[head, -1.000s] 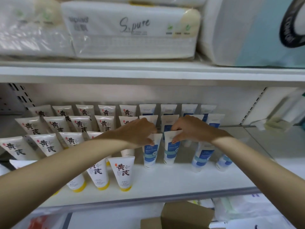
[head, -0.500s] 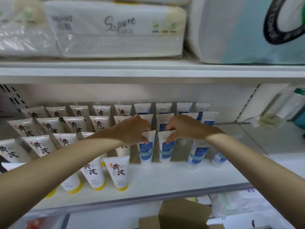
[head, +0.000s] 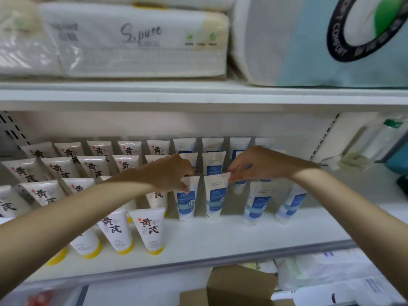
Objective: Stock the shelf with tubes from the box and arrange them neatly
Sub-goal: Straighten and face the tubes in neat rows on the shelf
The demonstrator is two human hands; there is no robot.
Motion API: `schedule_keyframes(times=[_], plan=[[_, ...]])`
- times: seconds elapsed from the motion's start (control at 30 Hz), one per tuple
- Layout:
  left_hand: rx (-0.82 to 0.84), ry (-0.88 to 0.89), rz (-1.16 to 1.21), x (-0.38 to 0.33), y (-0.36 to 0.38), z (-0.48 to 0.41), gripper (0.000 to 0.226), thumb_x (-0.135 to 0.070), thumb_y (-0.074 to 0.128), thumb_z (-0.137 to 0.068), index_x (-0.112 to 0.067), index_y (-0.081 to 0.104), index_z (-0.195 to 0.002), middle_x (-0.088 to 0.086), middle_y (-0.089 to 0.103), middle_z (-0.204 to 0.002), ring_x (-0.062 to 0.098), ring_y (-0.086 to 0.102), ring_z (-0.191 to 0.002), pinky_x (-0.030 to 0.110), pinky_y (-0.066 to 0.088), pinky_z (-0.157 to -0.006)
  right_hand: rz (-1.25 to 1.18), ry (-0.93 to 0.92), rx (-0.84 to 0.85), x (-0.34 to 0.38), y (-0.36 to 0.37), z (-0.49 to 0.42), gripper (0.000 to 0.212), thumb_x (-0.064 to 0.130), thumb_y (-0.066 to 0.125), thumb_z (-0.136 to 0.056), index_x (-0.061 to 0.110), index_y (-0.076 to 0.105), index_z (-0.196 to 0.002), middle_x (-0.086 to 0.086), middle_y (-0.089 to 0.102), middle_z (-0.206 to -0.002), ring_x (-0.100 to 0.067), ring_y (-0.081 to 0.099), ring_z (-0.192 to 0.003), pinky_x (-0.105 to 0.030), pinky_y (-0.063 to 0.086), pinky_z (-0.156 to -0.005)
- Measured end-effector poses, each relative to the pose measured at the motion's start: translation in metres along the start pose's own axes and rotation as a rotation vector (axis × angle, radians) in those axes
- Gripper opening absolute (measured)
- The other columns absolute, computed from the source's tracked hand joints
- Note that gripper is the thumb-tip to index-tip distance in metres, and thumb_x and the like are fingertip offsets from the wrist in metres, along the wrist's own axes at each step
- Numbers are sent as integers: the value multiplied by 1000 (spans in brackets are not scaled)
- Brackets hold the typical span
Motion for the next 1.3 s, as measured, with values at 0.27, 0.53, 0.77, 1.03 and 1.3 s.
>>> schedule_keyframes(times=[0.27, 0.53, 0.77, 1.03, 1.3], plan=[[18, 72, -22, -23, -6, -15, 45, -47, 64, -82, -17, 60, -116, -3, 64, -112, 9, 54, -88, 20, 43, -76, 181, 144, 132, -37, 3, 34, 27, 35, 76, -73, 13, 68, -85, 1, 69, -78, -17, 62, -71, -33, 48, -67], [-35, 47, -60, -45, 6, -40, 48, -41, 62, -86, -10, 54, -122, 6, 59, -120, 21, 56, -102, 26, 42, -79, 330, 203, 21, -48, 17, 27, 34, 34, 70, -79, 22, 43, -62, 7, 47, -63, -9, 42, -57, -25, 27, -52], [-9, 50, -12, -43, 6, -39, 50, -36, 62, -87, -9, 52, -128, 6, 57, -125, 20, 55, -108, 25, 42, -85, 359, 196, -8, -49, 15, 15, 38, 31, 71, -78, 22, 40, -58, 8, 44, -59, -9, 41, -55, -25, 27, -51], [-16, 38, 14, -42, 9, -43, 48, -36, 63, -86, -11, 52, -126, 4, 58, -122, 17, 53, -101, 22, 38, -79, 352, 174, -2, -48, 14, 9, 42, 30, 73, -78, 22, 38, -56, 6, 41, -57, -11, 37, -52, -25, 26, -49], [10, 35, -25, -44, 7, -43, 48, -37, 63, -86, -12, 54, -126, 2, 58, -124, 16, 56, -103, 23, 42, -85, 192, 157, -6, -53, 16, 16, 21, 27, 71, -80, 18, 56, -70, 8, 54, -68, -11, 50, -63, -22, 35, -57]])
Point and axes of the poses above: each hand's wrist, its own z-axis away from the middle knuckle, its own y-axis out of the palm, x = y × z, the point moved 2 cm from there along -z, towards the middle knuckle
